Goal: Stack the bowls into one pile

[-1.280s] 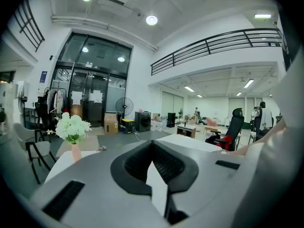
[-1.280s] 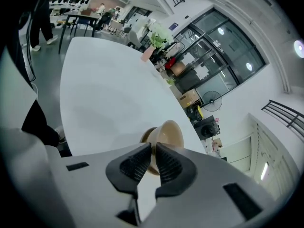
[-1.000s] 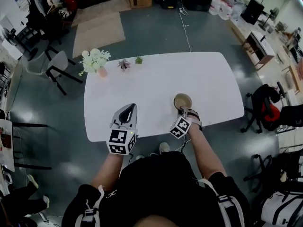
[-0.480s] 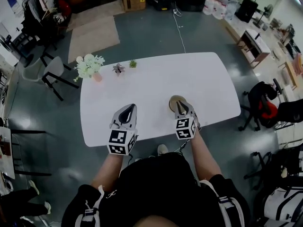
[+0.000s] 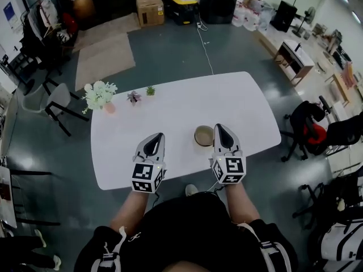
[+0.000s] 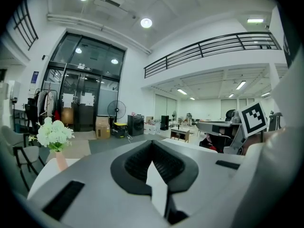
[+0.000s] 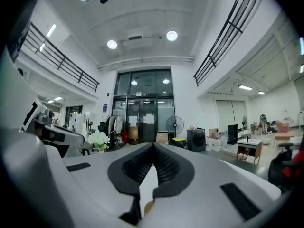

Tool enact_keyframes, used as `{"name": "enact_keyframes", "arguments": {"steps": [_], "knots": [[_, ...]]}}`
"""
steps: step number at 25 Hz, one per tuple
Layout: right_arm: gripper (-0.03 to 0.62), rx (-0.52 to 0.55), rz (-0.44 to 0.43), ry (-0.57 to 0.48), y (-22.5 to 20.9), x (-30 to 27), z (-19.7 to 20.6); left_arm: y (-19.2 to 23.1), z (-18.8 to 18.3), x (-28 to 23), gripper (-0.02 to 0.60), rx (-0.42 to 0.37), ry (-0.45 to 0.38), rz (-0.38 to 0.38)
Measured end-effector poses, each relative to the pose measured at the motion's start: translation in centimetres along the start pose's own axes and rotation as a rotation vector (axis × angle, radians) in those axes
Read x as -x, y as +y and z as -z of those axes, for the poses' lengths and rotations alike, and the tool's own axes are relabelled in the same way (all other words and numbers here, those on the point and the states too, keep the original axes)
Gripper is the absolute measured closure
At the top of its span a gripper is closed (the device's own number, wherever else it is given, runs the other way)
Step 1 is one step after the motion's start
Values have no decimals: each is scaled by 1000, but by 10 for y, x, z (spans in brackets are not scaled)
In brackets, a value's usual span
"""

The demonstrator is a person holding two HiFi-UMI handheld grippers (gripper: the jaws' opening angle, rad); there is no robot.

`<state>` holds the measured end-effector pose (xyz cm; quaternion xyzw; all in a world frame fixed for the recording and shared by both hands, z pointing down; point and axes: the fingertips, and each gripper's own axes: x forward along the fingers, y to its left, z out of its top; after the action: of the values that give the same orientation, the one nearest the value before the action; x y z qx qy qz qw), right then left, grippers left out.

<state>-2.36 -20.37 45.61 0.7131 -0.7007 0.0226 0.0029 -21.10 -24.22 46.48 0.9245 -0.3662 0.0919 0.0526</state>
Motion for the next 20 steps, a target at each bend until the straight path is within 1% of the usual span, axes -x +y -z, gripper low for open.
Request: {"name": "enact_keyframes", "arguments": {"steps": [3, 7, 11, 14, 16, 20], "knots": [[582, 14, -7, -9, 1, 6, -3, -5, -3, -2, 569, -2, -8, 7], [582, 0, -9, -8, -2, 10, -3, -11, -5, -4, 569, -9, -19, 11], [582, 0, -2, -5, -3, 12, 0, -12, -10, -2, 569, -34, -57, 8], [582, 44, 7, 4, -3, 11, 3, -14, -12, -1, 569, -49, -76, 6], [582, 59, 9, 5, -2, 11, 3, -16, -12, -3, 569, -45, -78, 11], [582, 50, 6, 2, -3, 7, 3, -17, -12, -7, 569, -42, -77, 16]]}}
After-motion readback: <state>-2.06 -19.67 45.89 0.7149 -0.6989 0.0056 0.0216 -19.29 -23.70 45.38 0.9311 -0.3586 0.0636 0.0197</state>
